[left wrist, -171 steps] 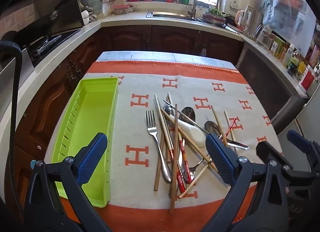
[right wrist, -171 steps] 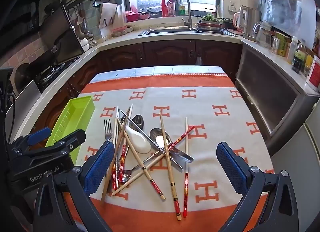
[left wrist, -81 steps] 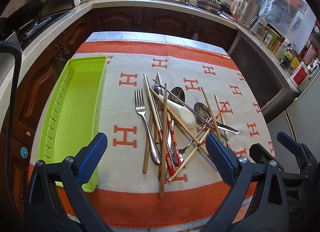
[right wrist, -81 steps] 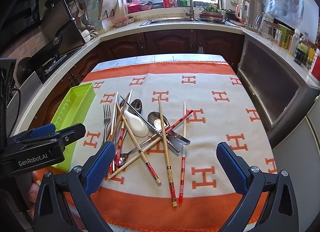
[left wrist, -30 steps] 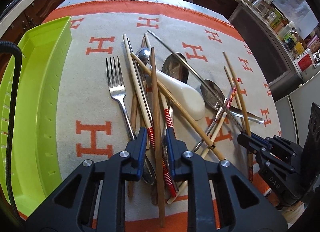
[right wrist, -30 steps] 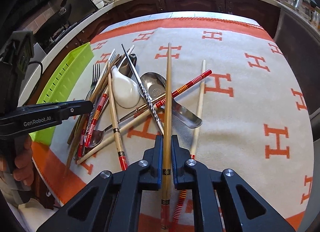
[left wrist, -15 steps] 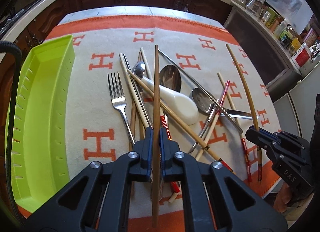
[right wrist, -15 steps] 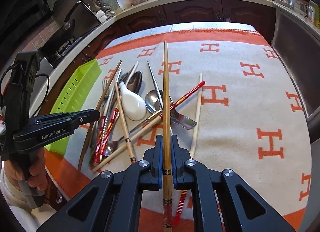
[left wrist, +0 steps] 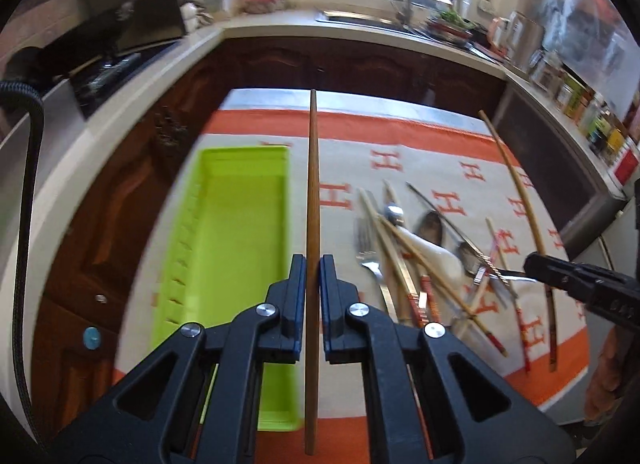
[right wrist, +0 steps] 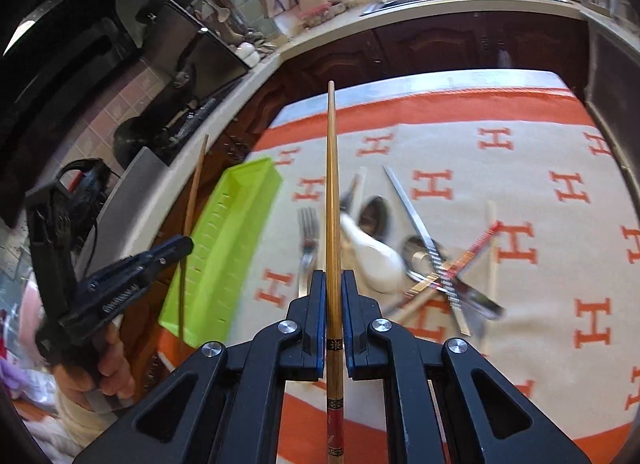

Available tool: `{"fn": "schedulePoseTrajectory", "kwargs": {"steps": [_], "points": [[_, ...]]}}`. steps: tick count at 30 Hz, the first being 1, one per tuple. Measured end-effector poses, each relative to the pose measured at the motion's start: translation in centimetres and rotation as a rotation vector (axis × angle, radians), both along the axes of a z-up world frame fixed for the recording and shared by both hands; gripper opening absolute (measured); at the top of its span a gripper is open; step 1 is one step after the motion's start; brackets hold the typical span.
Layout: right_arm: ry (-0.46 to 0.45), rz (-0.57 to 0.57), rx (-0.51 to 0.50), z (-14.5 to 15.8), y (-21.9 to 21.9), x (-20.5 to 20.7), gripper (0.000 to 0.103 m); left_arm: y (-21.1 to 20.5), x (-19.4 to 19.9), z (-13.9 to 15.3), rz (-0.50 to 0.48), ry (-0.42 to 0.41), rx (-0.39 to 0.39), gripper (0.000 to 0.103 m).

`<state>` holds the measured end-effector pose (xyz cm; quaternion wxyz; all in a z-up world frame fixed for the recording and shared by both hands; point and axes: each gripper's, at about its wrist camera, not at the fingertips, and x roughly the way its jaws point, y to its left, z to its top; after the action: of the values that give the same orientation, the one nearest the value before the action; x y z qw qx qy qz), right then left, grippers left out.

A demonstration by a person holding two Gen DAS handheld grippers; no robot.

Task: Organize utensils
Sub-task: 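Carry right gripper's chopstick into the green tray and open while left gripper drops its chopstick there, then move both open grippers back over the utensil pile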

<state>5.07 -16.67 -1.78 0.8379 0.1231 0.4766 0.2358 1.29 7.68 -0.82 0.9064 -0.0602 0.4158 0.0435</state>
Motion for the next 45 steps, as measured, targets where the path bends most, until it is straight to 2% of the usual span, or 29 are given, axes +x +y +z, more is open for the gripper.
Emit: {"fn": "schedulePoseTrajectory", "kwargs": {"steps": [4, 10, 16, 22, 25, 27, 29, 33, 41, 45], "points": [[-0.016, 0.054, 0.028, 2.1, 5.2, 0.9, 0.007, 3.6, -0.1, -0.5, 0.071, -0.013, 0.037, 0.005], [0.03, 0.105, 0.078, 2.9, 12.9, 2.5, 0.007, 7.9, 1.4, -3.0, 0.088, 0.01, 0.007, 0.005], [0.108, 0.115, 0.088, 0.3, 18.7, 4.2, 0.007, 8.4, 2.7, -5.7, 0.054, 0.041, -0.006, 0.005], [0.188, 0.091, 0.104, -2.6, 22.2, 5.8, 0.007, 9.2, 3.1, -7.2, 0.035, 0.053, -0.008, 0.005], [0.237, 0.078, 0.099, -4.6, 22.3, 6.5, 0.008, 9.6, 3.4, -8.0, 0.023, 0.069, -0.016, 0.005], [0.251, 0.065, 0.087, -5.4, 22.5, 7.0, 0.013, 9.6, 3.5, -8.4, 0.017, 0.078, -0.015, 0.005], [0.257, 0.057, 0.077, -6.1, 22.5, 7.5, 0.027, 9.5, 3.5, -8.6, 0.009, 0.085, -0.012, 0.005], [0.241, 0.058, 0.071, -7.1, 22.6, 8.1, 0.028, 9.3, 3.7, -8.9, -0.002, 0.091, -0.032, 0.005], [0.191, 0.017, 0.06, -5.4, 19.3, 8.1, 0.028, 8.0, 4.3, -8.6, -0.047, 0.091, -0.091, 0.005], [0.163, -0.002, 0.031, -4.8, 17.1, 7.5, 0.028, 6.9, 4.8, -9.1, -0.072, 0.103, -0.086, 0.005]]}}
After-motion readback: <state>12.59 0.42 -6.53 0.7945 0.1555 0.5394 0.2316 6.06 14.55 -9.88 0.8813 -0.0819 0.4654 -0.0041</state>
